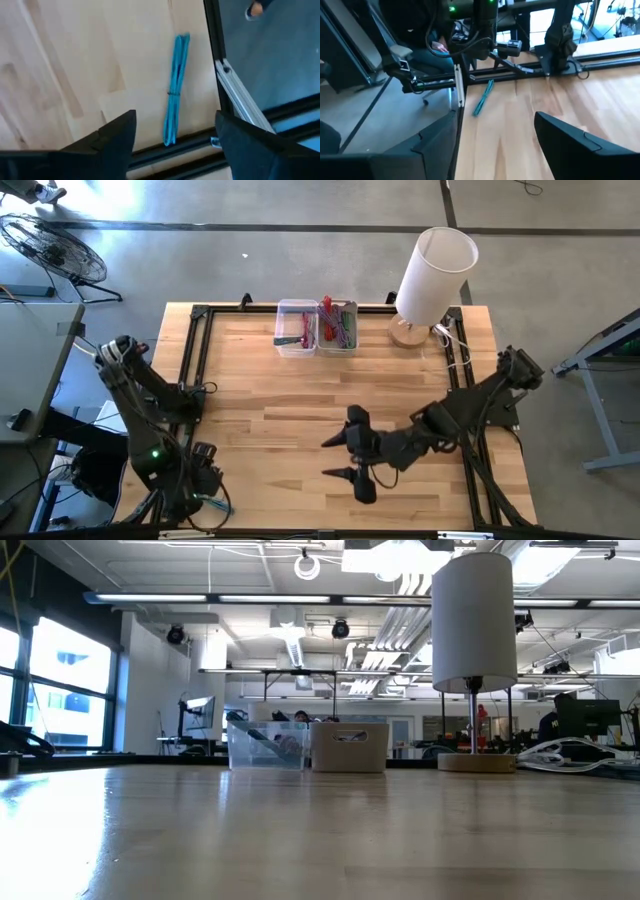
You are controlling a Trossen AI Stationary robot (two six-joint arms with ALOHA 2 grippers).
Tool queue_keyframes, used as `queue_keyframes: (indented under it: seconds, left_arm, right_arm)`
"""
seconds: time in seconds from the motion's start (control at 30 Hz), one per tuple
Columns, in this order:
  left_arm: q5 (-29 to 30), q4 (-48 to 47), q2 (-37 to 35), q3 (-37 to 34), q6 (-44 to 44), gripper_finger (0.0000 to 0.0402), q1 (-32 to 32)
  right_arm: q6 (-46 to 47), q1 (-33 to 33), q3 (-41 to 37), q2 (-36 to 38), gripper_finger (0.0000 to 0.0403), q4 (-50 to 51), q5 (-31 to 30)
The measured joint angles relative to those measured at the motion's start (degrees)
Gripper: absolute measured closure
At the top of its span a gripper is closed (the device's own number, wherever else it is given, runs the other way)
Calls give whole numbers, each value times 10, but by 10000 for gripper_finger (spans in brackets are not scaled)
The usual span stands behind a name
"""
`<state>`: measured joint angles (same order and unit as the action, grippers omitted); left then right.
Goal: Pick & Place USB Port
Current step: Put the blue and black charger cable into the transparent bin
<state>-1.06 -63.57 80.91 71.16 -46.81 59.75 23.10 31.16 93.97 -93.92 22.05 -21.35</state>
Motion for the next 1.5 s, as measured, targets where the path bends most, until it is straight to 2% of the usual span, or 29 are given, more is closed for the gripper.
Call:
queue_keyframes:
  seconds: [0.17,0.37,0.57,0.8,1.0,1.37,1.5]
  left_arm:
    - [-44,8,54,0,44,125,11]
    - [-46,14,119,0,45,125,27]
    - [-31,65,166,0,47,125,25]
    - [-20,95,205,0,34,124,25]
    - [-12,94,225,0,18,124,25]
    - [14,96,275,0,19,125,25]
    - [-5,107,287,1,19,153,25]
  right_arm:
    - [17,18,0,-14,144,-1,-21]
    - [28,23,0,-29,144,-1,-25]
    - [34,23,0,-30,144,-13,-24]
    - [-35,24,0,-29,144,-36,40]
    - [-40,27,0,-29,144,-34,113]
    - [-68,52,0,-20,144,-19,133]
    - [-65,58,0,-9,144,-18,132]
